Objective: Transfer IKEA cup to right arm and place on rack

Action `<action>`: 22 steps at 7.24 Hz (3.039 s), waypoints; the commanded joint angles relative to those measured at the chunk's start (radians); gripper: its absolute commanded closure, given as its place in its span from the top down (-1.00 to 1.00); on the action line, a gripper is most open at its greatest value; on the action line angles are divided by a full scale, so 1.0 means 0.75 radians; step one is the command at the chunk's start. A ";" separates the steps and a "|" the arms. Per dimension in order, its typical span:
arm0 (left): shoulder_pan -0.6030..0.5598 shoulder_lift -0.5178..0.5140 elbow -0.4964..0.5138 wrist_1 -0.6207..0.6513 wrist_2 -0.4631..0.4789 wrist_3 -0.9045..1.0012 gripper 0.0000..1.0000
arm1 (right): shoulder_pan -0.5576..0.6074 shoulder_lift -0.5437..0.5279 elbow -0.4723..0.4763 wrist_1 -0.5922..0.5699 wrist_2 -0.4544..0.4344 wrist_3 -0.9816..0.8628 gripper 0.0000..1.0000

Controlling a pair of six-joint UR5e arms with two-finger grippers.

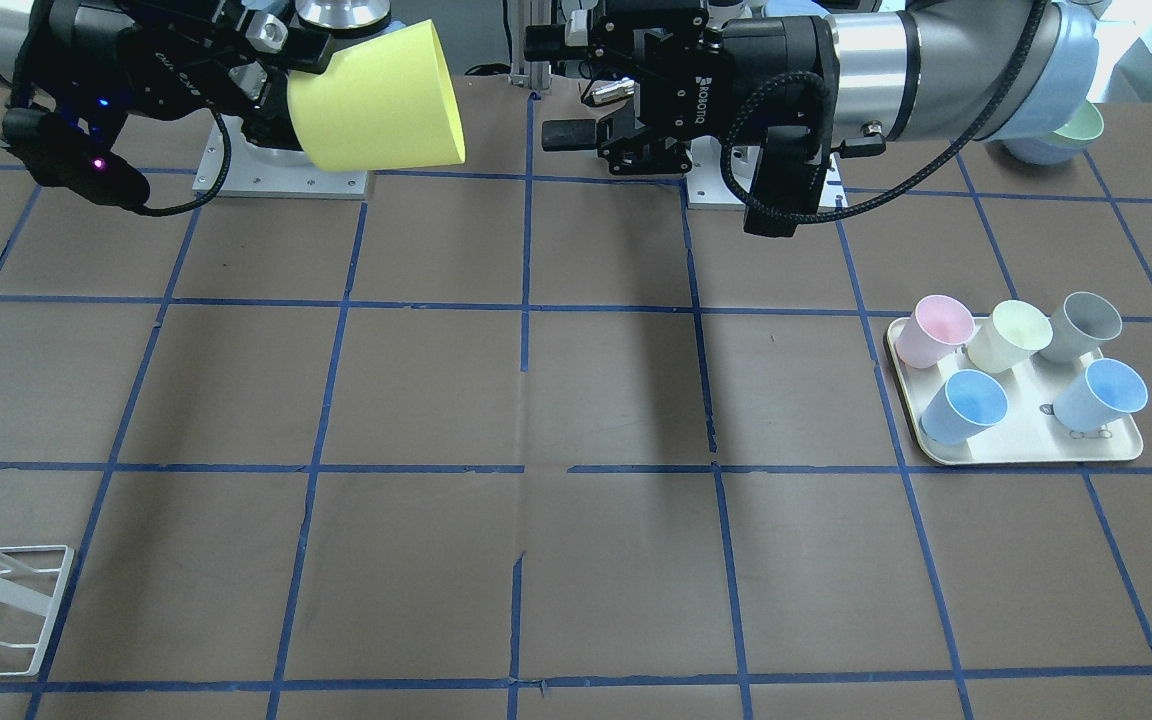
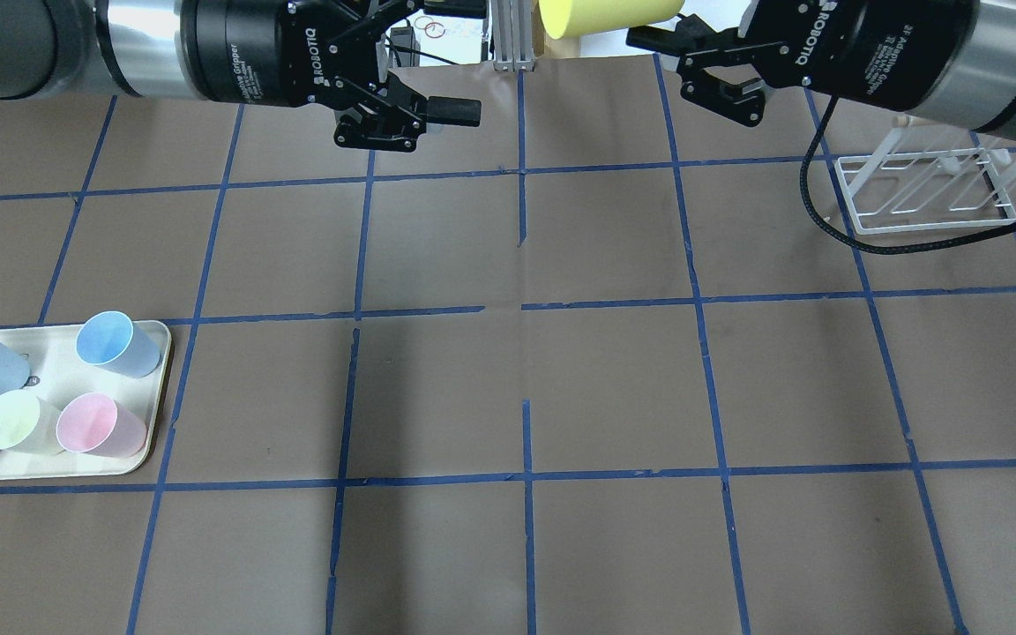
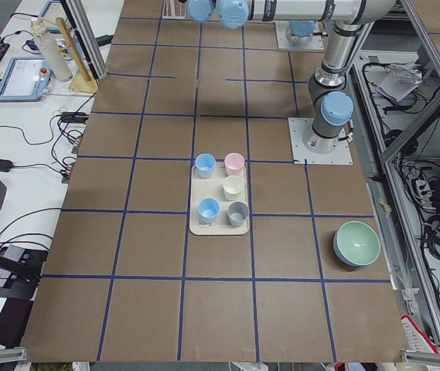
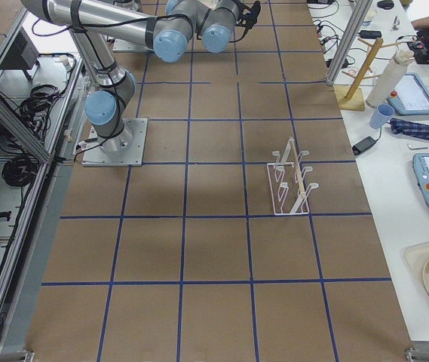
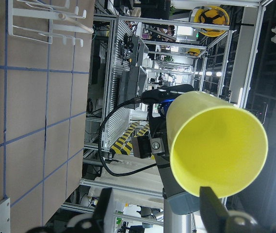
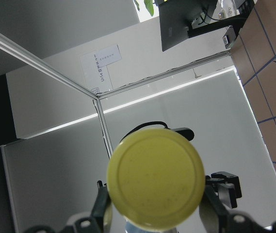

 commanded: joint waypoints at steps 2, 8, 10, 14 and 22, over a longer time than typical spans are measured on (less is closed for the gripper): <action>0.000 0.007 0.014 0.177 0.309 -0.189 0.71 | -0.128 -0.006 -0.091 -0.026 -0.391 0.002 -1.00; 0.000 0.015 -0.007 0.784 1.352 -0.744 1.00 | -0.124 -0.053 -0.268 -0.201 -1.747 -0.279 -1.00; -0.004 0.023 0.014 0.865 1.571 -0.840 1.00 | -0.124 -0.037 -0.258 -0.405 -2.022 -0.404 -1.00; -0.073 0.074 -0.090 1.100 1.874 -0.851 1.00 | -0.187 0.147 -0.243 -0.708 -2.084 -0.460 -1.00; -0.065 0.054 -0.023 0.937 1.818 -0.873 1.00 | -0.290 0.438 -0.245 -1.147 -2.031 -0.456 -1.00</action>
